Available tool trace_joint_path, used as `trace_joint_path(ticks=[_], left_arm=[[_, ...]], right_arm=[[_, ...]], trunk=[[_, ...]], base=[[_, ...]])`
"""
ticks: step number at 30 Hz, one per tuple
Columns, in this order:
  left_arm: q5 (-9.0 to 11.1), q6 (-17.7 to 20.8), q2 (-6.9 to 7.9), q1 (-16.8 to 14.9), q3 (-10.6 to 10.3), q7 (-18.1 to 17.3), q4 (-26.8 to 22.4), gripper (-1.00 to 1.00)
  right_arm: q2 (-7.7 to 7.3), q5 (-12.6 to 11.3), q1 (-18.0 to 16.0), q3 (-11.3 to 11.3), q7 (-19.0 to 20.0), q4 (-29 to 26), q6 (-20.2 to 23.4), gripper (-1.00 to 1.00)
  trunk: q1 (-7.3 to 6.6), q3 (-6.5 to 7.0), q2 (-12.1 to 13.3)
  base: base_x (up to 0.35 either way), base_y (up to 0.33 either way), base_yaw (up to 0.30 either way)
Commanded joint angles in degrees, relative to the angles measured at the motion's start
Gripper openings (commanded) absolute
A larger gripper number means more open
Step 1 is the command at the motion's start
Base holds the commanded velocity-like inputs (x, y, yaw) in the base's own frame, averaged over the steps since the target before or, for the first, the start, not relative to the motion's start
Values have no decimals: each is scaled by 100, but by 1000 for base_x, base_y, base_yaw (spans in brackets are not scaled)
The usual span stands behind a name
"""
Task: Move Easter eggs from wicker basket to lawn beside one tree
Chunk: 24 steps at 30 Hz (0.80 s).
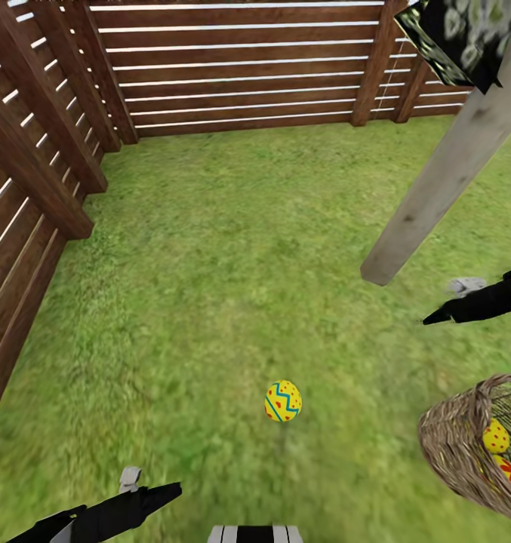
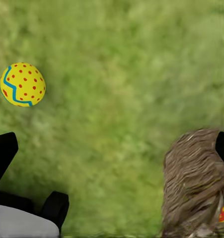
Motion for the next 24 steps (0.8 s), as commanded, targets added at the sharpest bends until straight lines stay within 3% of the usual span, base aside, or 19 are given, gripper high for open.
trace_joint_path(ticks=[1, 6, 11, 14, 24], left_arm=[[47, 18, 3, -3, -52, -12, -4, 100], [47, 17, 6, -3, -49, -12, -4, 100], [47, 19, 7, -3, -49, 13, -4, 100], [47, 23, 8, -3, -49, 101, -4, 100], [56, 24, 19, -3, -49, 265, -1, 100]], right_arm=[[-111, -58, -8, 50, 45, -13, 37, 100], [-502, -58, -8, 268, 213, -27, 26, 100], [-909, -59, -8, 451, 449, -30, 1, 100], [-1076, -58, -8, 577, 571, -30, -2, 100], [-1850, -63, -8, 1245, 963, -16, -245, 100]], trunk=[[-23, 15, 40], [-133, 104, 241], [-133, 104, 241], [-133, 104, 241], [-133, 104, 241]], base=[[0, 0, 0], [0, 0, 0], [0, 0, 0], [0, 0, 0], [0, 0, 0]])
